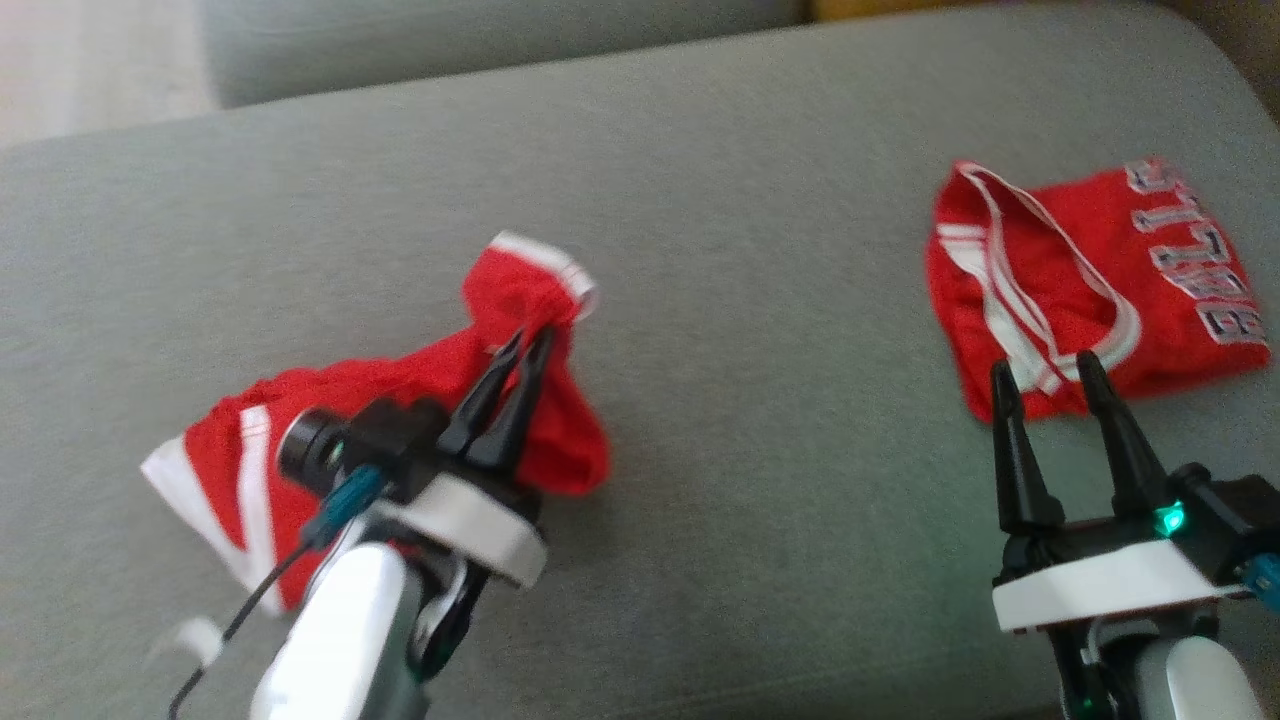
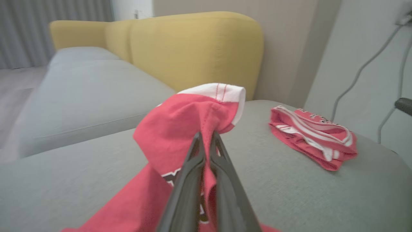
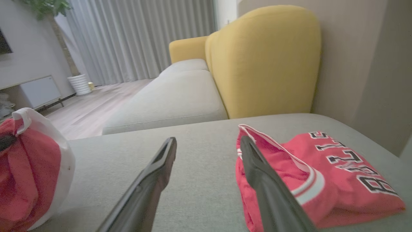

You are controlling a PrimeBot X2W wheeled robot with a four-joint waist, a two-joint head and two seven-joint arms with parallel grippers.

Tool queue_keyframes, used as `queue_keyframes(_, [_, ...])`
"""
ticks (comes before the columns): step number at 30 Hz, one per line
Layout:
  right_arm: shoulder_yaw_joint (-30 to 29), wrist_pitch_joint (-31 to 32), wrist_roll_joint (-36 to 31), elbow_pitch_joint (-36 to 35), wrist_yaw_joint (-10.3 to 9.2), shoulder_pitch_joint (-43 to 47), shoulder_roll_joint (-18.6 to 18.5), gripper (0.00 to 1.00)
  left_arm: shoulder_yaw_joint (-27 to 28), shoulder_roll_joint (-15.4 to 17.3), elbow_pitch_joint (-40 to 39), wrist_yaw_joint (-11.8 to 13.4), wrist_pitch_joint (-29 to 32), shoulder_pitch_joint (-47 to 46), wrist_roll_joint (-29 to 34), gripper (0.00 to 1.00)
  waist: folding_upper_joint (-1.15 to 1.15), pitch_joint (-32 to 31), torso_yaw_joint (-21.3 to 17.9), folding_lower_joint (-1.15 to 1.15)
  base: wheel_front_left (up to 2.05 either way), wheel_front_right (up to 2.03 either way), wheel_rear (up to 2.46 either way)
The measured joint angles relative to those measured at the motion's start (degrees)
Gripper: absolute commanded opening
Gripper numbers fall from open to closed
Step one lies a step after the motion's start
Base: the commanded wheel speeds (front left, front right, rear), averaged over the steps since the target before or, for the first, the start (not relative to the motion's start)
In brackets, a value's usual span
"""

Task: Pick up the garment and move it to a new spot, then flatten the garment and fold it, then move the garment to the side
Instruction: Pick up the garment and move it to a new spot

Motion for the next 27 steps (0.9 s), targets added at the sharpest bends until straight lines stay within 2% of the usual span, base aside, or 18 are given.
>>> queue_keyframes(9, [0.6, -2.7, 2.1, 1.8, 0.00, -2.3, 0.0, 1.00, -8.6, -0.1, 7.5, -0.1, 2.7, -7.8, -1.0, 0.00, 0.00, 6.3, -7.2, 0.00, 0.00, 0.00, 0.00])
queue_keyframes(10, [0.7, -2.9, 2.2, 2.1, 0.00, -2.4, 0.0, 1.00, -9.8, 0.0, 8.7, -0.1, 3.3, -8.2, -1.5, 0.11, 0.00, 7.1, -7.8, 0.00, 0.00, 0.00, 0.00])
queue_keyframes(11, [0.7, -2.9, 2.4, 2.3, 0.01, -2.4, 0.0, 1.00, -10.7, 0.1, 9.6, -0.1, 3.4, -8.4, -2.1, 0.60, 0.00, 7.8, -8.2, 0.01, 0.00, 0.00, 0.00])
queue_keyframes(12, [0.8, -3.3, 2.6, 2.4, 0.00, -2.5, 0.0, 1.00, -11.1, 0.2, 10.4, -0.1, 3.4, -8.5, -2.4, 0.60, 0.00, 8.4, -8.6, 0.01, 0.00, 0.00, 0.00])
queue_keyframes(13, [0.7, -3.4, 2.6, 2.6, 0.00, -2.6, 0.0, 1.00, -11.2, 0.2, 11.0, -0.1, 3.2, -8.7, -2.5, 1.00, 0.00, 9.0, -8.9, 0.01, 0.00, 0.00, 0.00])
queue_keyframes(18, [-0.1, -3.4, 0.5, 3.2, 0.00, -4.3, 0.0, 1.00, -11.9, 0.4, 11.0, 0.3, -0.2, -10.3, -1.6, 1.00, 0.00, 9.9, -7.6, 0.01, 0.00, 0.00, 0.00])
queue_keyframes(21, [-0.1, -3.3, -0.1, 3.2, 0.01, -4.6, 0.0, 1.00, -10.2, 0.4, 8.0, 2.7, -2.1, -10.1, -1.6, 1.00, 0.00, 9.1, -5.6, 0.01, 0.00, 0.00, 0.00])
queue_keyframes(27, [-0.6, -2.1, -1.3, 3.1, 0.00, -4.6, 0.0, 1.00, -2.6, 2.0, -0.5, 8.4, -2.6, -7.2, -1.8, 1.00, 0.00, 6.8, -1.3, 0.00, 0.00, 0.00, 0.00])
